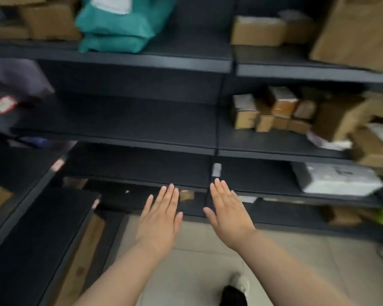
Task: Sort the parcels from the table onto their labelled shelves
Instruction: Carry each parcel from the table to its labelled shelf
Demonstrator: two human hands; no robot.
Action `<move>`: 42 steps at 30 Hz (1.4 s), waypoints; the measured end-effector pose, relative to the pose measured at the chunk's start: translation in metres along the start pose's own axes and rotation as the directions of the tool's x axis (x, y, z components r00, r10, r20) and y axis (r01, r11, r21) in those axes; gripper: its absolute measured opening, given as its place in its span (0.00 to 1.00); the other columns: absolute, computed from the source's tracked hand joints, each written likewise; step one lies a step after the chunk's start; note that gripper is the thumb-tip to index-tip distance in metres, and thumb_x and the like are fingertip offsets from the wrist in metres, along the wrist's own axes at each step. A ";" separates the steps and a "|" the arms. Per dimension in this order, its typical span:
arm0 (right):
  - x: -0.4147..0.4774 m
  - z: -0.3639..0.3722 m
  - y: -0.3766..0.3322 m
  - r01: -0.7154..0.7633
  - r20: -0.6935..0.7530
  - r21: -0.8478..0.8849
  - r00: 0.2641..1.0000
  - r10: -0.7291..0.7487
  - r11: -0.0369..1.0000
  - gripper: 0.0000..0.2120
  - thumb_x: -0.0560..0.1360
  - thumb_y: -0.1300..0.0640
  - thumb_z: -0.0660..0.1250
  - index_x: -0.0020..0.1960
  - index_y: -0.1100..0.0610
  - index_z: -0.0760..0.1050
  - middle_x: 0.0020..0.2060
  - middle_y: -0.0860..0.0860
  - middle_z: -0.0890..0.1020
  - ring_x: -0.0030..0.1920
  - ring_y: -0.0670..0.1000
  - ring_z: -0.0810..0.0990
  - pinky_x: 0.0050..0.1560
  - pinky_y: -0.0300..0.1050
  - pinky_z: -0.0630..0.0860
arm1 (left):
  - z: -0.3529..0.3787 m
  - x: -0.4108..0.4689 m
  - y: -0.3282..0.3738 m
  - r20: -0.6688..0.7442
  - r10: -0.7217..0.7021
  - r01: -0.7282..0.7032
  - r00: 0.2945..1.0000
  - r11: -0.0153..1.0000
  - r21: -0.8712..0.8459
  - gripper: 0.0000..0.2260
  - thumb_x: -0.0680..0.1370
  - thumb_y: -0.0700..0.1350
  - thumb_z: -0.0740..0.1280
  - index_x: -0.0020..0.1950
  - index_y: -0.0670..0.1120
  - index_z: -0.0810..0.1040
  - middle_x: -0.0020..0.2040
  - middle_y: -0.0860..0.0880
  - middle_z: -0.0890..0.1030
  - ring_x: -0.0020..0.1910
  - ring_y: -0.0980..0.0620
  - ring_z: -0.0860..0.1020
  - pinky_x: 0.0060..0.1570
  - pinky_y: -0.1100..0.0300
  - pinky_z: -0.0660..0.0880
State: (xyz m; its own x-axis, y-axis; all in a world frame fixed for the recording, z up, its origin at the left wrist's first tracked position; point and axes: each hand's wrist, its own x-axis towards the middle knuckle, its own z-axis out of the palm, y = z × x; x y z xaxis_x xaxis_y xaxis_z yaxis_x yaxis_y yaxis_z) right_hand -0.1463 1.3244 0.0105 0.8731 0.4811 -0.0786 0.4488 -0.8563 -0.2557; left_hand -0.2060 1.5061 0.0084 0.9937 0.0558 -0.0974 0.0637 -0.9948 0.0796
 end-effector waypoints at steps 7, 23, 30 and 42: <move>-0.102 -0.054 0.108 -0.315 -0.175 0.023 0.933 0.314 0.949 0.33 0.78 0.40 0.36 0.77 0.57 0.39 0.76 0.50 0.40 0.70 0.44 0.31 0.71 0.42 0.35 | -0.018 0.033 0.148 -0.042 0.326 -0.327 0.944 0.945 -0.022 0.30 0.76 0.60 0.30 0.74 0.47 0.33 0.73 0.54 0.34 0.72 0.58 0.33 0.71 0.56 0.35; -0.469 -0.130 0.371 -0.833 -0.332 0.132 0.473 0.816 0.537 0.32 0.81 0.43 0.48 0.77 0.55 0.39 0.76 0.49 0.39 0.70 0.43 0.31 0.73 0.43 0.36 | 0.013 -0.075 0.614 0.001 0.826 -0.820 0.563 0.559 -0.122 0.25 0.83 0.53 0.44 0.77 0.50 0.37 0.78 0.53 0.38 0.76 0.54 0.36 0.74 0.52 0.37; -0.544 -0.121 0.438 -0.901 -0.290 0.218 0.309 0.906 0.376 0.32 0.81 0.42 0.47 0.77 0.55 0.37 0.76 0.49 0.38 0.71 0.45 0.31 0.74 0.43 0.36 | 0.027 -0.097 0.737 0.047 0.909 -0.905 0.413 0.416 -0.091 0.25 0.83 0.53 0.44 0.77 0.51 0.37 0.78 0.52 0.39 0.76 0.53 0.36 0.74 0.51 0.38; -0.552 -0.153 0.628 -0.931 -0.214 0.309 0.130 0.968 0.193 0.31 0.81 0.42 0.45 0.77 0.54 0.37 0.76 0.49 0.37 0.74 0.46 0.34 0.75 0.45 0.39 | 0.066 0.001 0.933 0.110 0.964 -0.966 0.241 0.249 -0.065 0.25 0.83 0.53 0.43 0.77 0.51 0.36 0.78 0.53 0.39 0.76 0.54 0.37 0.74 0.52 0.38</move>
State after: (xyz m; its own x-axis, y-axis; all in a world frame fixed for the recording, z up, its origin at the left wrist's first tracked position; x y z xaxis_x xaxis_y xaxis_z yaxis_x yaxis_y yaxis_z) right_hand -0.3170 0.4927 0.0412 0.5886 -0.8068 -0.0511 -0.7851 -0.5554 -0.2743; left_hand -0.1514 0.5726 0.0170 0.2908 -0.9552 -0.0556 -0.9383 -0.2961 0.1786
